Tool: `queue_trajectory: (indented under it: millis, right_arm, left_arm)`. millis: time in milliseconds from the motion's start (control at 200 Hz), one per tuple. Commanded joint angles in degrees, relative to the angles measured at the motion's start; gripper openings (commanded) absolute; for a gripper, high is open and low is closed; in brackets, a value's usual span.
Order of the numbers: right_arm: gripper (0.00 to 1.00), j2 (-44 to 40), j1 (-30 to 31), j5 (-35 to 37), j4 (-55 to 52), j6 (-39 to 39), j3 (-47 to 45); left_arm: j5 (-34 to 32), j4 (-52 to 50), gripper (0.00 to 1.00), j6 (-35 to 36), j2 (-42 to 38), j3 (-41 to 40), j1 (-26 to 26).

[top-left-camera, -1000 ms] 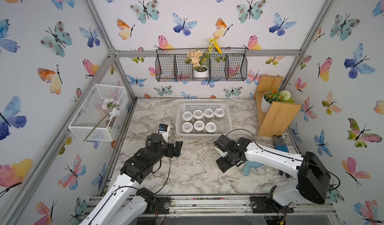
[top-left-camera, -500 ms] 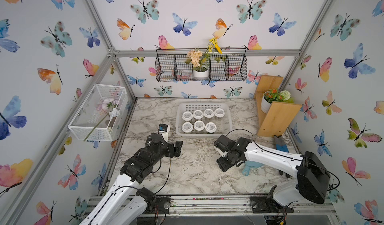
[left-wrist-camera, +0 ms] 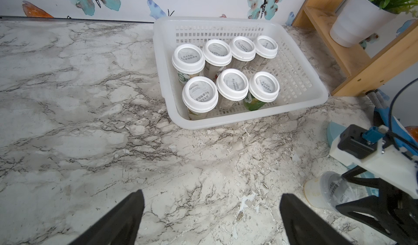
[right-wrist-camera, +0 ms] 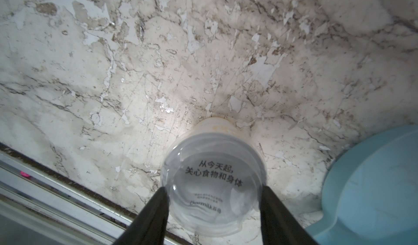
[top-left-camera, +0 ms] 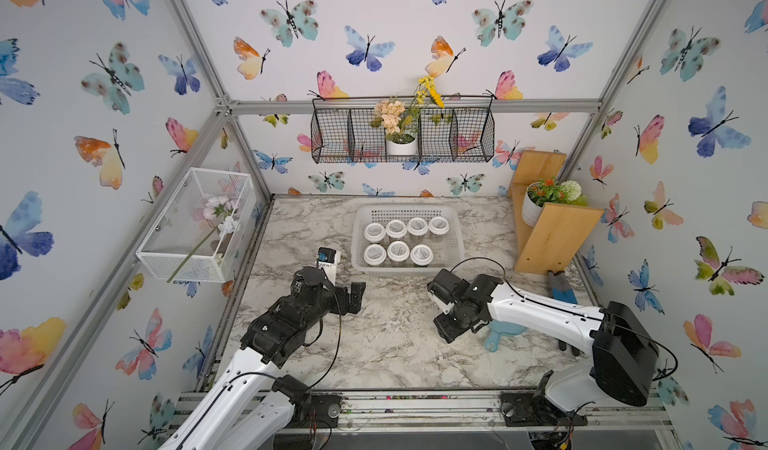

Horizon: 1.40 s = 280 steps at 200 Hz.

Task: Put the yogurt in the basket
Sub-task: Pick up the yogurt from the center of the board.

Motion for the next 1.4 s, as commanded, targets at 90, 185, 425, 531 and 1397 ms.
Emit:
queue_trajectory:
  millis: [90, 185, 425, 531, 1397]
  right_arm:
    - [0.51, 1.1, 0.4, 1.5, -2.9, -1.0, 3.2]
    - [0.51, 0.9, 0.4, 2.2, -3.6, -1.3, 4.3]
    - [0.51, 2.2, 0.4, 3.7, -5.1, -2.7, 7.9]
    - [0.51, 3.8, 0.4, 4.2, -5.5, -3.4, 10.2]
    - [0.55, 16.6, -2.8, 9.9, -12.2, -12.6, 39.5]
  left_arm:
    - [2.1, 0.8, 1.00, 0.6, -0.6, -0.5, -0.3]
    - [2.1, 0.8, 1.00, 0.6, -0.9, -0.5, -0.2]
    - [2.3, 0.8, 1.00, 0.7, -0.9, -0.6, -0.3]
    - [2.3, 0.8, 1.00, 0.7, -1.0, -0.5, -0.3]
    - [2.6, 1.1, 1.00, 0.8, -2.5, -0.8, -0.3]
